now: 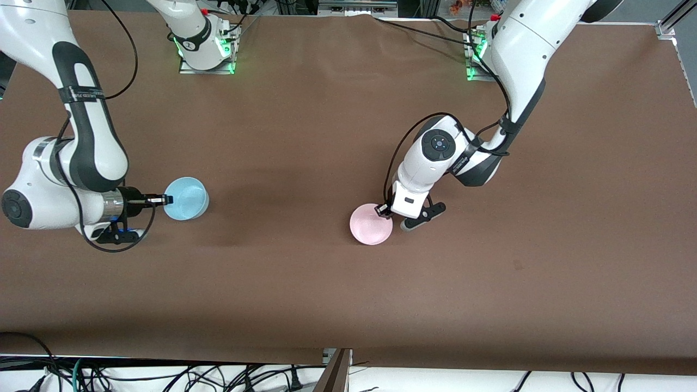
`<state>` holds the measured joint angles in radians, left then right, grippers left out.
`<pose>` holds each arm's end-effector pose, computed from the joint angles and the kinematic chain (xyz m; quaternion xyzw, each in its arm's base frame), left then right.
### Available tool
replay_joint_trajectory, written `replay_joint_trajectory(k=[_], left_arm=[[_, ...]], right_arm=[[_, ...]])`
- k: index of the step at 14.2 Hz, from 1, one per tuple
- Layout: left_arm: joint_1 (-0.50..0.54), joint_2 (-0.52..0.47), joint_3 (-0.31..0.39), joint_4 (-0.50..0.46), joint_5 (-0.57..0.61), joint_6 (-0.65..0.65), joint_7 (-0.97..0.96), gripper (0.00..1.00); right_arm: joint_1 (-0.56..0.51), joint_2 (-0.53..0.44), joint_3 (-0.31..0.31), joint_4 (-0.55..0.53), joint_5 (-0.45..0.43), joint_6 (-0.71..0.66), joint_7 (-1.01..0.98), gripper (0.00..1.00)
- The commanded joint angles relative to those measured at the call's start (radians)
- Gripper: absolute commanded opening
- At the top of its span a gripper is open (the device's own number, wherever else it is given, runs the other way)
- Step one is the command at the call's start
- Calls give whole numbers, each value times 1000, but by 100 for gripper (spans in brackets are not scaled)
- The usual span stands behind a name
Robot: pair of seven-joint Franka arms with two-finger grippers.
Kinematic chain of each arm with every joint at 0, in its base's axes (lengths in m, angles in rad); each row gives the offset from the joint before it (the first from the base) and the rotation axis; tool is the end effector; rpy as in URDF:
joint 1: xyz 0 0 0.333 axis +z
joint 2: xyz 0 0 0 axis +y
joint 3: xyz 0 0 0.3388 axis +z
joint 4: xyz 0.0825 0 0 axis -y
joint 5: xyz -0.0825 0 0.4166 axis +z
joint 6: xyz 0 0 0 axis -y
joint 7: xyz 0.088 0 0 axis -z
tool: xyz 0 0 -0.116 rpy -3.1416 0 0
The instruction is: Stack pink and blue bowls on white bowl
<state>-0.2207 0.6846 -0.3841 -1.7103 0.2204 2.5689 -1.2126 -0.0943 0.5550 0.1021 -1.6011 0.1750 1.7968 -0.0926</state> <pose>0.6200 -0.3917 0.2250 0.9560 0.2657 0.0359 0.1190 0.6841 0.0140 0.2803 -0.9782 -0.0120 0.1722 0.1154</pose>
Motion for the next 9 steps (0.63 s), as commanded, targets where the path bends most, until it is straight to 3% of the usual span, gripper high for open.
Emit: replay_joint_trajectory(k=[1, 3, 5, 6, 8, 9], left_arm=[[-16, 30, 11, 35, 39, 1, -27, 0], [-20, 33, 11, 35, 46, 1, -27, 0], [-28, 33, 16, 35, 50, 1, -30, 0], [-29, 33, 16, 35, 50, 1, -44, 4], [-32, 33, 16, 38, 48, -1, -56, 23], [-32, 33, 17, 47, 48, -1, -57, 26]], right_arm=[[2, 0, 50, 46, 30, -57, 66, 0], [4, 2, 77, 52, 102, -62, 106, 0], [16, 0, 117, 56, 110, -60, 231, 0], [25, 2, 137, 72, 110, -60, 291, 0], [60, 2, 153, 79, 112, -47, 402, 0], [83, 6, 153, 96, 113, -42, 448, 0]])
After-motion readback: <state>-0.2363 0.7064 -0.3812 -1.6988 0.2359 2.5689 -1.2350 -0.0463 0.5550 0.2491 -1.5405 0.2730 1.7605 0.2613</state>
